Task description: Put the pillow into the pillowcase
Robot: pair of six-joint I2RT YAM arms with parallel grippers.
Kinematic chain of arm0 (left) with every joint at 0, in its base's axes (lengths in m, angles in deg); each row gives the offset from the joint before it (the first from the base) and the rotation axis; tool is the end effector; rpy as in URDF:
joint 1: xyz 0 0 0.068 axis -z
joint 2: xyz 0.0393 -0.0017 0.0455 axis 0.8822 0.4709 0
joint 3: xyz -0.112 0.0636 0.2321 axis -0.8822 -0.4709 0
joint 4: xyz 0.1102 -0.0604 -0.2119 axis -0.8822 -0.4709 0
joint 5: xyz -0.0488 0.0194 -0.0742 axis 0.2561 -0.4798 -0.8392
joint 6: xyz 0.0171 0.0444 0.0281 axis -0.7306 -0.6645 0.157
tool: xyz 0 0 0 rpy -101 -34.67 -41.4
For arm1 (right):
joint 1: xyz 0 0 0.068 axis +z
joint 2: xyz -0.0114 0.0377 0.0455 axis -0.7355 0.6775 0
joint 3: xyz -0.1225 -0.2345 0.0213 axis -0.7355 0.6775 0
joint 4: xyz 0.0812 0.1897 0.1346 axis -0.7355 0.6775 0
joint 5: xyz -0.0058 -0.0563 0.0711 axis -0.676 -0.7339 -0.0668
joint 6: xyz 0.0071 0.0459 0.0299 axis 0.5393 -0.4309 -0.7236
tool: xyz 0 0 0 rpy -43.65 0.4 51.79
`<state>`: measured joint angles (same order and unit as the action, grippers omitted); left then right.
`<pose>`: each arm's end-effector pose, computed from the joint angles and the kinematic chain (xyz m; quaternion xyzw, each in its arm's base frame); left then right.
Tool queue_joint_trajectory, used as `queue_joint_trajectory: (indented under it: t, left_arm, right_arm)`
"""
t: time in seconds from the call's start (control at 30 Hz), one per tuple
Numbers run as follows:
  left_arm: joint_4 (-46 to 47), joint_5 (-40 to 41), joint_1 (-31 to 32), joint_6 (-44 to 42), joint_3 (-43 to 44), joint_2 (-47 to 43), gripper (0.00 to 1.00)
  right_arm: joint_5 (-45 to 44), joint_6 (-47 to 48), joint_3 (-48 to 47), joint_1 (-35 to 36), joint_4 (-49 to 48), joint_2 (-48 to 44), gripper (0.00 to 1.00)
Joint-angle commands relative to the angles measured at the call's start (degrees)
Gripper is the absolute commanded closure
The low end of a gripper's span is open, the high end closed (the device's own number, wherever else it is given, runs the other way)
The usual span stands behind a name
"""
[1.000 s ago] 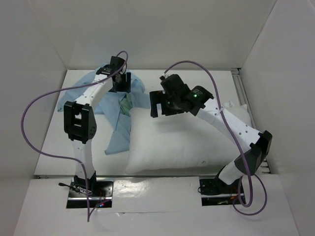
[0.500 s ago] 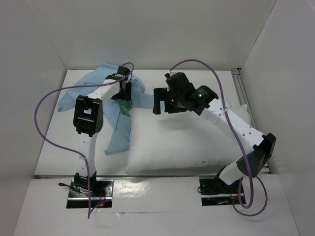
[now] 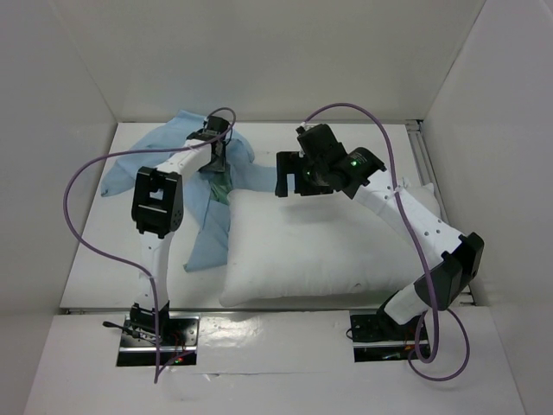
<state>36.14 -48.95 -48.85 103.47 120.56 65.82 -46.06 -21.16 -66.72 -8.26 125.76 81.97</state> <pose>0.4722 -0.0938 0.1815 -0.0918 0.9328 0.1210 0.3267 0.2372 0.1906 0.3663 -0.0876 0.9267 0.1825 0.3167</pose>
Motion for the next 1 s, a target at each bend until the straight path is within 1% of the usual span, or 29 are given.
queue_joint_trajectory:
  t: [0.0, 0.1, 0.23, 0.3, 0.37, 0.4, 0.43, 0.47, 0.5, 0.53, 0.63, 0.7, 0.8, 0.87, 0.9, 0.97]
  left_arm:
    - [1.1, 0.0, 0.1, 0.3, 4.3, 2.2, 0.36]
    - [1.1, -3.0, 0.1, -0.2, 4.3, 2.2, 0.3]
    - [1.1, -6.8, 0.1, -0.2, 4.3, 2.2, 0.27]
    - [1.1, -6.8, 0.1, -0.2, 4.3, 2.2, 0.27]
    - [1.1, -4.7, 0.1, -0.2, 5.0, 3.9, 0.28]
    - [1.1, -3.8, 0.1, -0.2, 5.8, 3.9, 0.31]
    - [1.1, -2.4, 0.1, -0.2, 5.8, 4.6, 0.31]
    - [1.1, -1.6, 0.1, -0.2, 6.5, 4.6, 0.34]
    - [1.1, -0.6, 0.1, -0.2, 6.5, 5.9, 0.37]
    - [1.1, 1.6, 0.1, -0.2, 7.2, 5.9, 0.39]
    - [-0.6, 5.9, 0.1, 2.3, 8.7, 6.7, 0.47]
    - [-0.6, 7.6, 0.1, 3.0, 8.0, 5.9, 0.47]
    - [-0.6, 8.9, 0.1, 3.0, 7.3, 3.6, 0.52]
    - [-0.6, 8.9, 0.1, 3.0, 6.6, 2.2, 0.6]
    - [-0.6, 9.4, 0.1, 3.0, 6.6, 0.8, 0.67]
    - [-0.6, 10.3, 0.1, 3.0, 5.9, -0.6, 0.79]
  right_arm:
    - [0.9, 1.0, -0.5, -0.1, 0.2, 0.0, 0.02]
    - [1.9, 1.0, -0.5, -0.1, -0.3, 0.0, 0.02]
    - [1.9, 1.0, -0.5, -0.1, -0.9, 0.0, 0.02]
    - [1.9, 1.0, -0.5, -0.1, -0.9, 0.0, 0.02]
    - [1.9, 1.0, -0.5, -0.1, -0.9, 0.0, 0.02]
    - [1.9, 1.0, -0.5, -0.1, -0.9, 0.5, 0.02]
    - [1.9, 1.0, -0.5, -0.1, -0.9, 0.5, 0.02]
    - [1.9, 1.0, -0.5, -0.1, -0.9, 0.5, 0.02]
    - [1.9, 1.0, -0.5, -0.1, -0.9, 0.5, 0.02]
    - [1.9, 1.0, 0.0, -0.1, -0.9, 0.5, 0.02]
    - [1.9, 1.0, 0.0, -0.1, -0.9, 0.0, 0.02]
    - [1.9, 1.0, 0.6, -0.1, -0.9, 0.0, 0.02]
    - [2.5, 0.5, 0.6, -0.1, -0.9, 0.0, 0.02]
    - [2.5, 0.5, 0.6, -0.1, -0.9, 0.0, 0.02]
    - [2.5, 0.5, 0.6, -0.1, -0.9, 0.0, 0.02]
    - [2.5, 0.5, 0.6, -0.1, -0.9, 0.0, 0.02]
